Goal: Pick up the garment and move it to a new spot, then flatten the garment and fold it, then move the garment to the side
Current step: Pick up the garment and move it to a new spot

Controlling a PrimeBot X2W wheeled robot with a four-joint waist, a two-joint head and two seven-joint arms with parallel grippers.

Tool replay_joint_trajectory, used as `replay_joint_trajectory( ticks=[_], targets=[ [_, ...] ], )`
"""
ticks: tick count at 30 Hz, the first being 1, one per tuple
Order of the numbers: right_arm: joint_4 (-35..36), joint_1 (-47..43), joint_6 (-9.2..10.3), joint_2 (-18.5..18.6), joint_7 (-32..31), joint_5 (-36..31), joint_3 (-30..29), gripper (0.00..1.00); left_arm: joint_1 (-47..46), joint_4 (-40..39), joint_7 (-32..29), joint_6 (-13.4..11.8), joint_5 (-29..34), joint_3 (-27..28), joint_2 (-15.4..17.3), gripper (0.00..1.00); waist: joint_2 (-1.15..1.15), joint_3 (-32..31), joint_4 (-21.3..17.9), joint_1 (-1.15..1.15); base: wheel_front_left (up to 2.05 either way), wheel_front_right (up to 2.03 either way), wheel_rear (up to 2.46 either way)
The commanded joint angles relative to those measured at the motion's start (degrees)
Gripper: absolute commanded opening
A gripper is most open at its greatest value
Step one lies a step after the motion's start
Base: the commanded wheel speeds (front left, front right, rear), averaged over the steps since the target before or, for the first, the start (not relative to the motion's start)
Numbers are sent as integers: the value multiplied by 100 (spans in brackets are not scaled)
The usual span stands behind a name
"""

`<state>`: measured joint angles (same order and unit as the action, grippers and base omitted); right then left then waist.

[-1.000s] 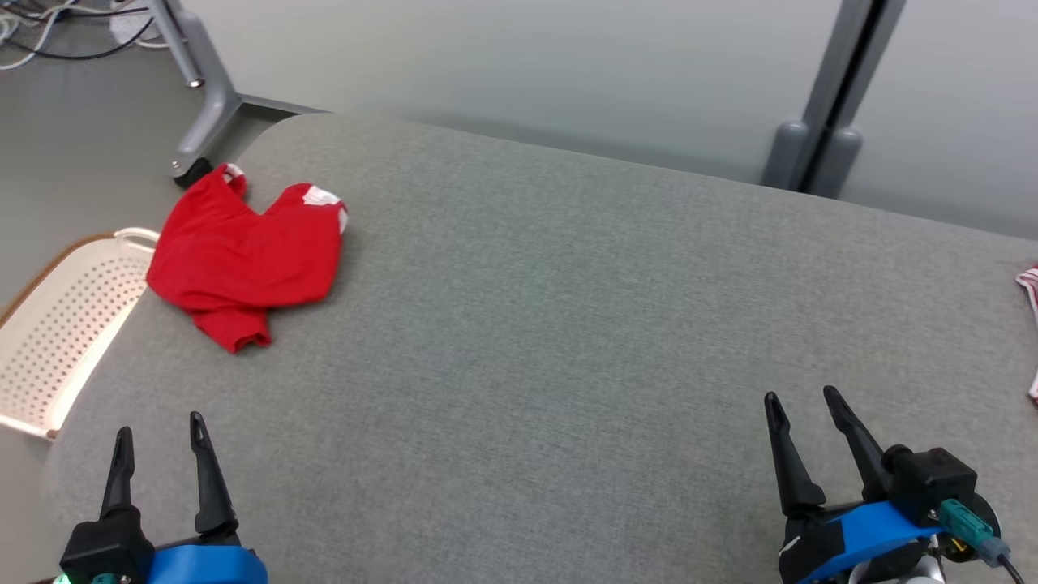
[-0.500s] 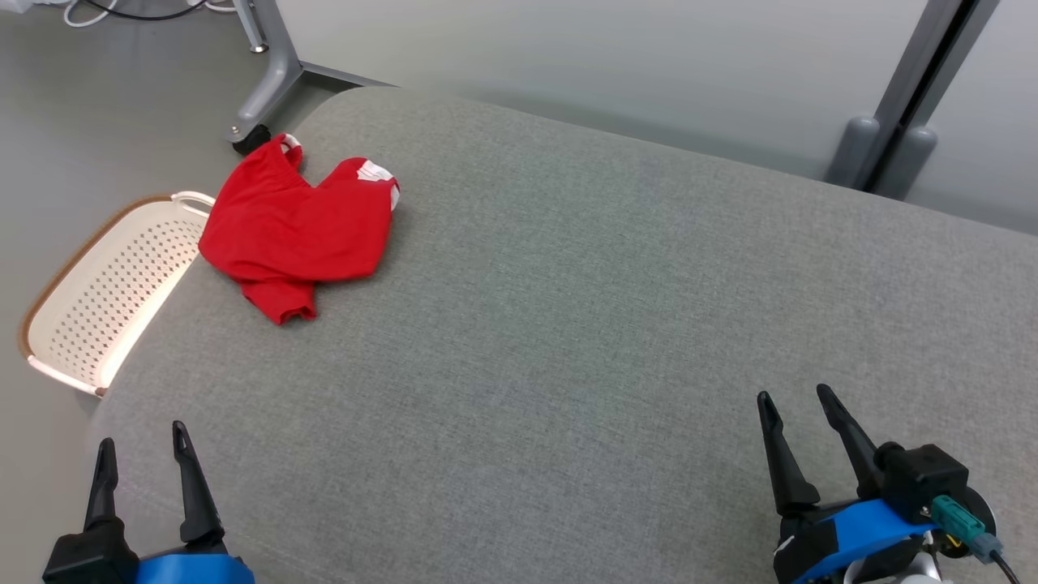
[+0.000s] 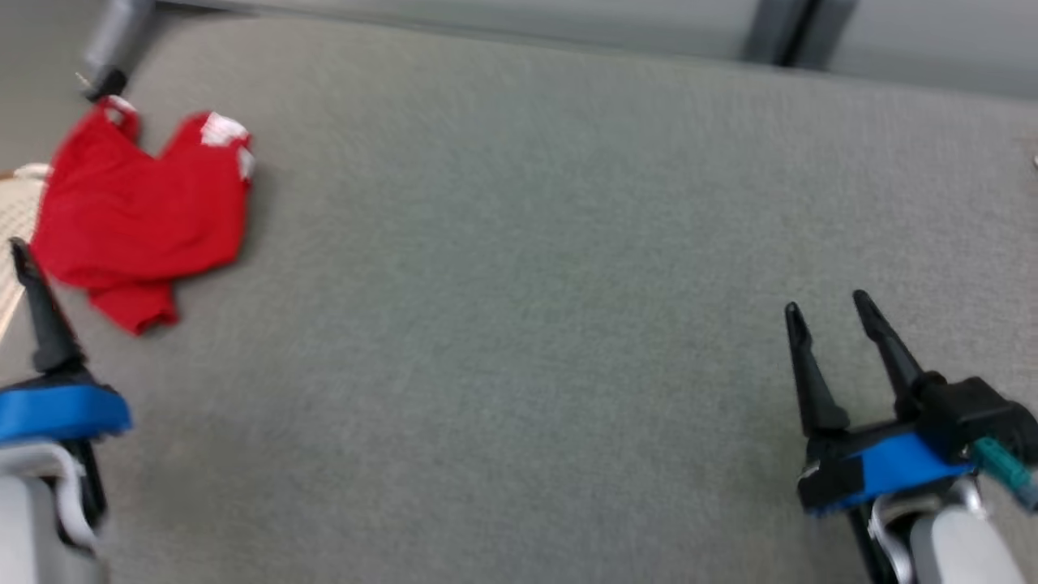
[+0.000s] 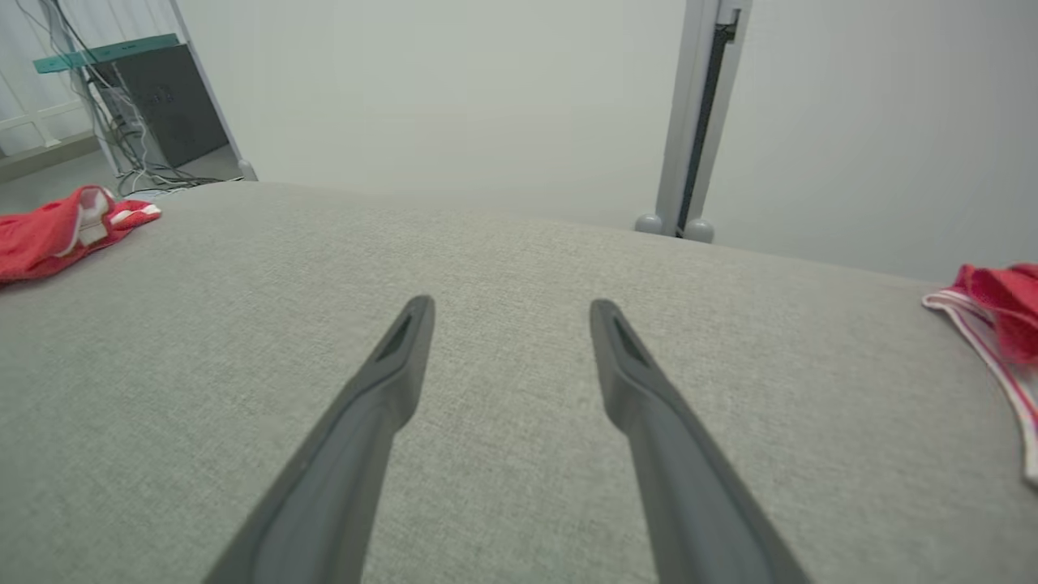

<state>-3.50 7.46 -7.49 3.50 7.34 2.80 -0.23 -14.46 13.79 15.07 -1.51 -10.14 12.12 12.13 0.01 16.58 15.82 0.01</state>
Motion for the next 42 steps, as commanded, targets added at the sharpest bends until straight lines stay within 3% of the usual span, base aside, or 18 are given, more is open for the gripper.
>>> replay_joint_trajectory(
  ticks=[1, 12, 18, 24, 32, 33, 34, 35, 42],
  targets=[
    [97, 114, -1, 71, -22, -25, -27, 100, -259, 73, 11, 10, -32, 50, 129, 100, -1, 127, -101, -1, 0, 0, 0],
    [887, 403, -1, 239, -178, -98, -451, 100, -2239, 1400, -125, 271, -293, 391, 1275, 100, -1, 1215, -943, -1, 0, 0, 0],
    [1216, 440, -1, 303, -266, -64, -528, 100, -2862, 2437, -928, 480, -380, 225, 1614, 100, -1, 1592, -1130, -1, 0, 0, 0],
    [1323, 403, -1, 335, -313, -25, -599, 100, -3256, 3430, -1919, 693, -589, 59, 1689, 100, -1, 1695, -1146, -1, 0, 0, 0],
    [1328, 367, -1, 369, -388, -53, -626, 100, -3401, 4364, -3394, 871, -950, -177, 1520, 100, -1, 1579, -1097, -1, 0, 0, 0],
    [1322, 377, -1, 366, -391, -45, -601, 100, -3407, 4398, -3466, 873, -980, -210, 1524, 82, -1, 1556, -1101, -1, 0, 0, 0],
    [1301, 389, -1, 358, -395, -39, -574, 100, -3389, 4464, -3545, 882, -1037, -226, 1497, 29, -1, 1525, -1115, -1, 0, 0, 0],
    [1284, 398, -1, 356, -403, -34, -554, 100, -3361, 4531, -3635, 886, -1084, -250, 1456, 0, -1, 1499, -1132, -1, 0, 0, 0],
    [1109, 355, -1, 289, -310, 27, -493, 100, -3341, 4393, -2935, 916, -1222, -328, 1467, 0, -1, 1192, -1316, -1, 0, 0, 0]
  ],
)
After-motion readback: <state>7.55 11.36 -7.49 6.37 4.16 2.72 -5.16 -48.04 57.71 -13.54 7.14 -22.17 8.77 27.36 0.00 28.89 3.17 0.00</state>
